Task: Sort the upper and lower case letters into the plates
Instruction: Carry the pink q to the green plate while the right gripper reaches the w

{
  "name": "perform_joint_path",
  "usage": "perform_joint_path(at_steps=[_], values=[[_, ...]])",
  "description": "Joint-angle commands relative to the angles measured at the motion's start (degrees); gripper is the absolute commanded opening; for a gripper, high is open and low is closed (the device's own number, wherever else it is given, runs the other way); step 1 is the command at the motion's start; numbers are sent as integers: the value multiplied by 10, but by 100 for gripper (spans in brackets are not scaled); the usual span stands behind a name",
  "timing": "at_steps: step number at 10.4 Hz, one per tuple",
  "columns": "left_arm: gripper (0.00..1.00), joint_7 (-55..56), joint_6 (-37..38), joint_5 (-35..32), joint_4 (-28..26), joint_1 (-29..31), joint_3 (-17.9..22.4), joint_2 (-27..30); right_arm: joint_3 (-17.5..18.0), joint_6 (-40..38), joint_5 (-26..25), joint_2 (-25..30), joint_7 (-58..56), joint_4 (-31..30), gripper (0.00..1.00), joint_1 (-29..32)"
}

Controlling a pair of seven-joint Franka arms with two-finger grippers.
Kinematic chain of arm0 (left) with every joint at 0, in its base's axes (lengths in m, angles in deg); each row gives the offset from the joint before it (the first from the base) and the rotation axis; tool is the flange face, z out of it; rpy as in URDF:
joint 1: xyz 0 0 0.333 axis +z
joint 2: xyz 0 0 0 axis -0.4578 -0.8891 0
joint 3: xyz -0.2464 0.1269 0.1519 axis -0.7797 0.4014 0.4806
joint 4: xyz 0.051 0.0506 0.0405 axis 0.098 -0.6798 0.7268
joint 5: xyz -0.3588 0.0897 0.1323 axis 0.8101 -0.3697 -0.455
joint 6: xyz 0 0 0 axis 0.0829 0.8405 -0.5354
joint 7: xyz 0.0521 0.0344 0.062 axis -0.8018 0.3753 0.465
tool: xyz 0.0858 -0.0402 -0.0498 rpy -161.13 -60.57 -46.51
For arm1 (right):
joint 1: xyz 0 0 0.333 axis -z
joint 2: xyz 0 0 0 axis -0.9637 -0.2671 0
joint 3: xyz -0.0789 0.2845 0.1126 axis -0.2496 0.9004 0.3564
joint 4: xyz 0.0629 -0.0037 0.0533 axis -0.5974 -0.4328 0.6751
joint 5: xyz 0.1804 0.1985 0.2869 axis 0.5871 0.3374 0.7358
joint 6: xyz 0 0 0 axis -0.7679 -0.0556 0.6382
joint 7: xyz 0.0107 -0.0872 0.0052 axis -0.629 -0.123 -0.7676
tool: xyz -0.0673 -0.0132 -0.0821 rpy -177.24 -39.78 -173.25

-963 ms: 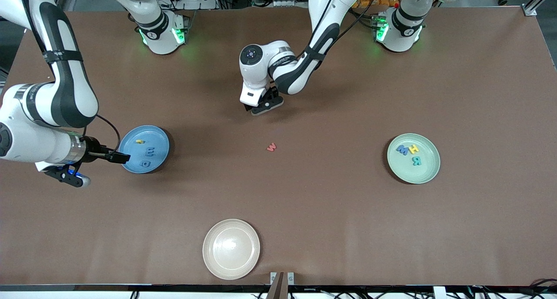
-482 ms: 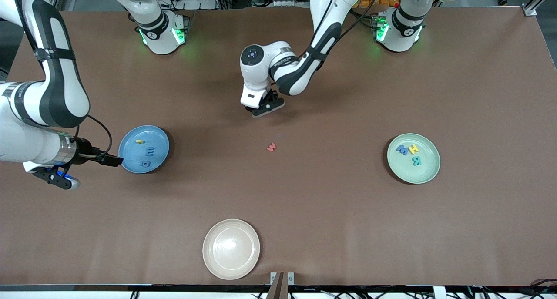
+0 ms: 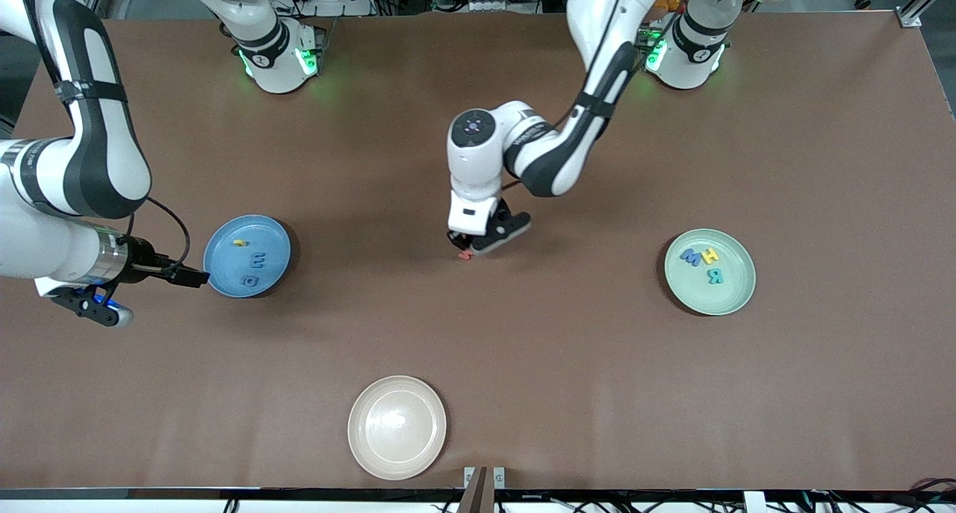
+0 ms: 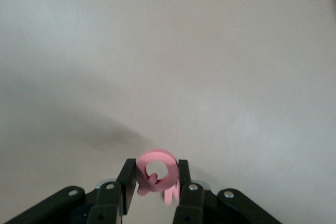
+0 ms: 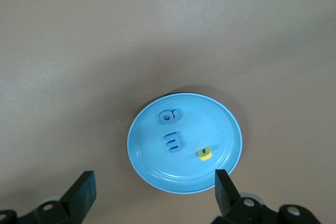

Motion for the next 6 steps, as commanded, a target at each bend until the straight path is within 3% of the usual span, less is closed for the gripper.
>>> perform_joint_path(at_steps=[1,6], values=[[0,-88,57,-10,-12,54,-5,57,7,-7,2,4,102,12,100,-41],[0,-271,118,14,-12,185,-7,118,7,-2,15,-36,231,56,100,-111]])
